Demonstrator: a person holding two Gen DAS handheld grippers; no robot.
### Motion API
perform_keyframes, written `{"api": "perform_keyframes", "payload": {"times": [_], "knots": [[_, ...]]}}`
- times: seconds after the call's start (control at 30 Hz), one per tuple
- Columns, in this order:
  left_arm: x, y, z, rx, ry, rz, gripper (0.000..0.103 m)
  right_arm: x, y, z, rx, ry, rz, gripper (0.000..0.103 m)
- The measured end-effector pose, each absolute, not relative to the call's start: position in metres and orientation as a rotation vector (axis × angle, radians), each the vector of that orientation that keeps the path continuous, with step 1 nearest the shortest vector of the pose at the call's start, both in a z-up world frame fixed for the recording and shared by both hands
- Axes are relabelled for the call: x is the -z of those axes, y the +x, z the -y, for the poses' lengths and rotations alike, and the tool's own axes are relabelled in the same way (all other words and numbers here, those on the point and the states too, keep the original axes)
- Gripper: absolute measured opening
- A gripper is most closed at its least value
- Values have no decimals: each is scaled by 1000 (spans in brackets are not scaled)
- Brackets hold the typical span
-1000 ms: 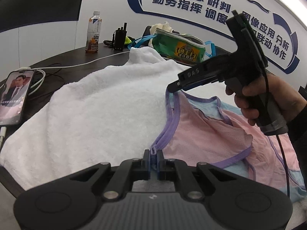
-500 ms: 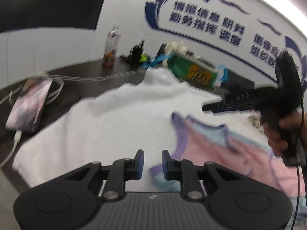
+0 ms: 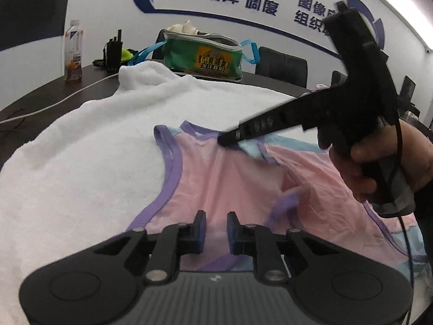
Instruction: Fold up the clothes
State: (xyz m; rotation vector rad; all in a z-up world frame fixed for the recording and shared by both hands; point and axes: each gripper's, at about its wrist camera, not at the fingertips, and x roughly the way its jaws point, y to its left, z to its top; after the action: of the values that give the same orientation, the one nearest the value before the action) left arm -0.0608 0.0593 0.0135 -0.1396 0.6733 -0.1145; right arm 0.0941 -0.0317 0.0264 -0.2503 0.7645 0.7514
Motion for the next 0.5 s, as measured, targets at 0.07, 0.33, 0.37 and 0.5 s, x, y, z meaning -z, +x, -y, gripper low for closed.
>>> {"api": "perform_keyframes", "payload": {"times": [0.07,0.33,0.37,0.5], "knots": [[-19,-64,-60,100,-145,-671,16,-34,93,37,-770,-224,-726,14],[-25,-67,-29,195,-50,-640,35,-53,71,96,-751,-139,-746,31],[-25,-67,-24,210,-36,-636,34,-50,68,101,-757,-136,-760,31],[-19,-65,-26,203,-49,-674,13,-45,63,96,-770,-167,-747,24]]}}
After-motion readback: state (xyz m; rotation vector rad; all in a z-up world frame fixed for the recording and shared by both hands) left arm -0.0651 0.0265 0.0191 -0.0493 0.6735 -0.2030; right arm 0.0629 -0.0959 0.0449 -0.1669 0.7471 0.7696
